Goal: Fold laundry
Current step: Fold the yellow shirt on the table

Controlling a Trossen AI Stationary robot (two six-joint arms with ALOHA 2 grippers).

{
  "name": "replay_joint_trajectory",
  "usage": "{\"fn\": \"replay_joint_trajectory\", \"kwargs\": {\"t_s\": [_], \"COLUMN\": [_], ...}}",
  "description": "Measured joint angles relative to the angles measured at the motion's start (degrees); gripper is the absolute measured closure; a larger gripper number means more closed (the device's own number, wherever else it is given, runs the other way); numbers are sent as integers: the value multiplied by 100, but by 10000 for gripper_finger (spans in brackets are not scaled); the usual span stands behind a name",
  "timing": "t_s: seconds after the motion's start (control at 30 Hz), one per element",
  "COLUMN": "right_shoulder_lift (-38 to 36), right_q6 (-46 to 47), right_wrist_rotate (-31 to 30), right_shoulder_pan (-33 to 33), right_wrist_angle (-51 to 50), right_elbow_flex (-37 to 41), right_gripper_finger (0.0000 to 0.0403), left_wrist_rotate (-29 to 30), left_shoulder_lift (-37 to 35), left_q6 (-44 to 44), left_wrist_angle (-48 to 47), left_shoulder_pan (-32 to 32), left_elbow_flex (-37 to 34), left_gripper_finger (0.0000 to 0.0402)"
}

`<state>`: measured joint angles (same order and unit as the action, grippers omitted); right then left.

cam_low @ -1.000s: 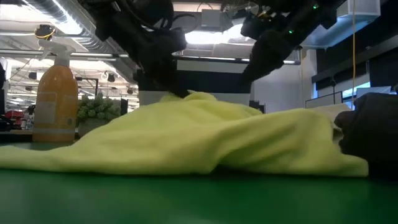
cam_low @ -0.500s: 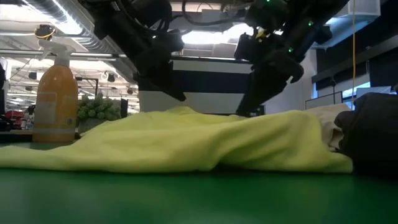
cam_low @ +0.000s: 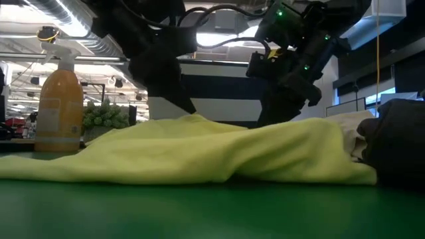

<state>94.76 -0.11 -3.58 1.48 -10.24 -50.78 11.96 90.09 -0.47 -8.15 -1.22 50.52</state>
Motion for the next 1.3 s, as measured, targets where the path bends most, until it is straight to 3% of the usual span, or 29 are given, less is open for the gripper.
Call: {"fn": "replay_joint_trajectory", "kwargs": {"t_s": [0.17, 0.7, 0.83, 1.03, 1.3], "right_shoulder_lift": [0, 0, 0, 0, 0], "right_q6": [-12, 27, 28, 30, 118], "right_wrist_rotate": [-32, -32, -30, -30, -28], "right_shoulder_pan": [0, 0, 0, 0, 0], "right_wrist_angle": [108, 118, 118, 116, 96], "right_elbow_flex": [0, 0, 0, 0, 0], "right_gripper_finger": [290, 290, 290, 290, 290], "left_wrist_rotate": [1051, 896, 1218, 1274, 1859], "left_shoulder_lift": [221, 444, 598, 765, 375], "left_q6": [-27, -45, 101, 113, 538], "left_wrist_angle": [-13, -10, -35, -29, -16], "left_shoulder_pan": [-115, -73, -65, 42, 100], "left_elbow_flex": [-2, -4, -4, -4, 76], "left_gripper_finger": [233, 236, 272, 386, 399]}}
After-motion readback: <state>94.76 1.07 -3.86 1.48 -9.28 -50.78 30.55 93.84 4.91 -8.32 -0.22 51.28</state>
